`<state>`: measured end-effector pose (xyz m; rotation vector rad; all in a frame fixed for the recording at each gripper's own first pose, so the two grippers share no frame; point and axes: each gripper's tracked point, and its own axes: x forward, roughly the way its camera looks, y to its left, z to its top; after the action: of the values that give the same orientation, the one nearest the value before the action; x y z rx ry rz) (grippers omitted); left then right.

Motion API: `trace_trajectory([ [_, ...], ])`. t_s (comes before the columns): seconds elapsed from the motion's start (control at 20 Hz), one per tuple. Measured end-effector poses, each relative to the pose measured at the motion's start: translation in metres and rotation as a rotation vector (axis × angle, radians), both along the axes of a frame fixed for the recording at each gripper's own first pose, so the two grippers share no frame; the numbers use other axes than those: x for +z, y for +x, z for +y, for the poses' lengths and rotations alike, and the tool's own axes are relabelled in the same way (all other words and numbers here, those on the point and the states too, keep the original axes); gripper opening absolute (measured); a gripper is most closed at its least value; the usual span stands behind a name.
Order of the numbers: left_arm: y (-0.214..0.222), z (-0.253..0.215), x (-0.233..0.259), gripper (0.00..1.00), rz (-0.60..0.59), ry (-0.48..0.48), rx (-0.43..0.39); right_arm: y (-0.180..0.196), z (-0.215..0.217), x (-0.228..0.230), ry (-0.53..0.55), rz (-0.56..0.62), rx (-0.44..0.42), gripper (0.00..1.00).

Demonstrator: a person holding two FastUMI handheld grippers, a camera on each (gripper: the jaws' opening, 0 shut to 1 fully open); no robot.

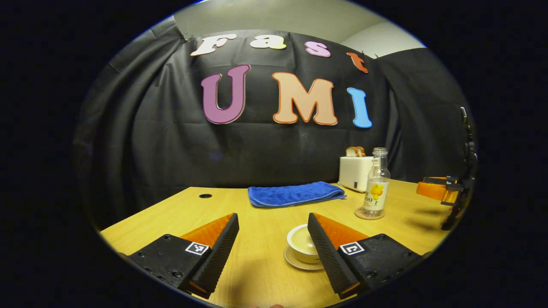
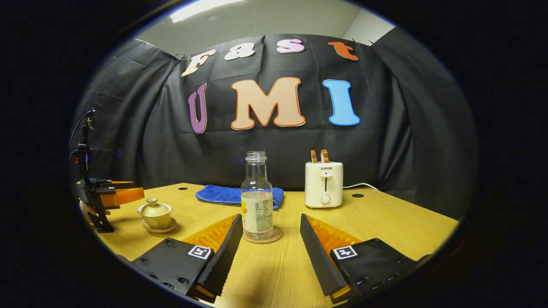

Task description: Open the teacup lid with one hand, grasp the water bottle and pour water into the teacup with the other hand; after pouring, place the water bottle on the coaster and then close the teacup lid.

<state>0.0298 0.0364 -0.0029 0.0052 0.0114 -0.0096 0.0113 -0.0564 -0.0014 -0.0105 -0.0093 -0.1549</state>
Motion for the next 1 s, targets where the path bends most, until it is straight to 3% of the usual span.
trace_trajectory([
  [0.2, -0.010, 0.030, 0.000, 0.95, 0.001, 0.005, 0.163, -0.001, -0.006, 0.001, -0.001, -0.002, -0.034, 0.84],
  [0.35, -0.018, 0.039, 0.001, 0.95, -0.001, 0.006, 0.228, -0.001, -0.006, 0.001, -0.002, -0.004, -0.038, 0.84],
  [1.0, -0.018, 0.038, 0.001, 0.94, -0.001, 0.007, 0.228, -0.002, -0.007, 0.000, -0.002, -0.005, -0.049, 0.87],
])
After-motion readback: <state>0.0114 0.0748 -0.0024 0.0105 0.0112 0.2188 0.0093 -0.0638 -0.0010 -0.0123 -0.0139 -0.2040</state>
